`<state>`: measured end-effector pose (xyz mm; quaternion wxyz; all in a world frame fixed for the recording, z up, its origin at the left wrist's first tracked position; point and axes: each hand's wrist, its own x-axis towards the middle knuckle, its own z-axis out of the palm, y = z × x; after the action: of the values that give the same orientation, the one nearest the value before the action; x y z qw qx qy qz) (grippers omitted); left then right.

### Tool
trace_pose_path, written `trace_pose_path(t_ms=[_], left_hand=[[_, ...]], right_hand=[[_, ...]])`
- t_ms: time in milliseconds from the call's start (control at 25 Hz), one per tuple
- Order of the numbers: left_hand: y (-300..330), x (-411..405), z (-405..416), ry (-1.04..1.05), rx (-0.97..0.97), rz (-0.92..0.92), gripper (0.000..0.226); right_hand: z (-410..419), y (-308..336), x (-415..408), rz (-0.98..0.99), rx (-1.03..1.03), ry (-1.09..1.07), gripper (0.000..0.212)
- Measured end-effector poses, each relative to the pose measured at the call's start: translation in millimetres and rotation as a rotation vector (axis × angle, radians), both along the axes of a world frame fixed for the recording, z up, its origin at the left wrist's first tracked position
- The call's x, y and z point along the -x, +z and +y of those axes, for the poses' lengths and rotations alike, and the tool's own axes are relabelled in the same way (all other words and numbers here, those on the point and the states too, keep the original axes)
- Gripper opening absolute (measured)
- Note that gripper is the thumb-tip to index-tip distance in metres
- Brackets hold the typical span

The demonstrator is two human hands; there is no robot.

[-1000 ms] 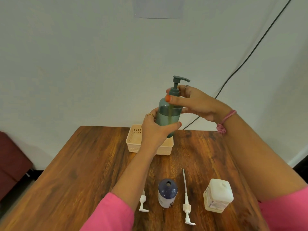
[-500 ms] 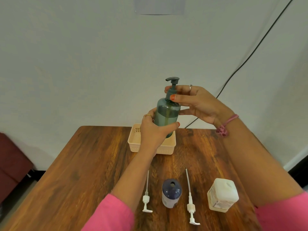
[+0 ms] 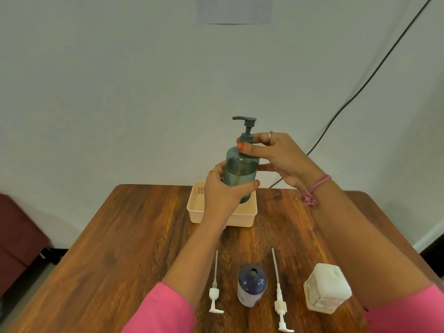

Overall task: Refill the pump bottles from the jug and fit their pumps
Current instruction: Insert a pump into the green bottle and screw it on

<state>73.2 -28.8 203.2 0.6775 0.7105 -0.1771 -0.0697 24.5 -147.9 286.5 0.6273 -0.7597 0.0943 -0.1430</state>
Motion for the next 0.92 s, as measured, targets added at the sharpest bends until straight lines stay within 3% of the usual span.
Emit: trace_pose_path(t_ms=[160, 240, 360, 440, 800, 920], left_hand=[[-7, -3, -2, 0.032, -0.001, -0.034, 0.074], [-11, -3, -1, 0.036, -0.004, -0.029, 0.072], [-12, -5, 3, -0.013, -0.006, -0.013, 0.072], [-12, -8, 5, -0.031, -0.004, -0.007, 0.071], [-22, -7, -1, 0.061, 0.054, -0.024, 0.076], [-23, -10, 1, 0.045, 0.064, -0.008, 0.078]], right_hand=[[23, -20, -12, -0.13, 0.045, -0.322, 0.032], [20, -21, -13, -0.072, 0.104, -0.279, 0.034], [3, -11, -6, 0.071, 0.02, 0.035, 0.038], [-1, -9, -3, 0.077, -0.003, 0.125, 0.032], [27, -36, -17, -0.157, 0.028, -0.238, 0.012], [34, -40, -21, -0.17, 0.119, -0.275, 0.02]])
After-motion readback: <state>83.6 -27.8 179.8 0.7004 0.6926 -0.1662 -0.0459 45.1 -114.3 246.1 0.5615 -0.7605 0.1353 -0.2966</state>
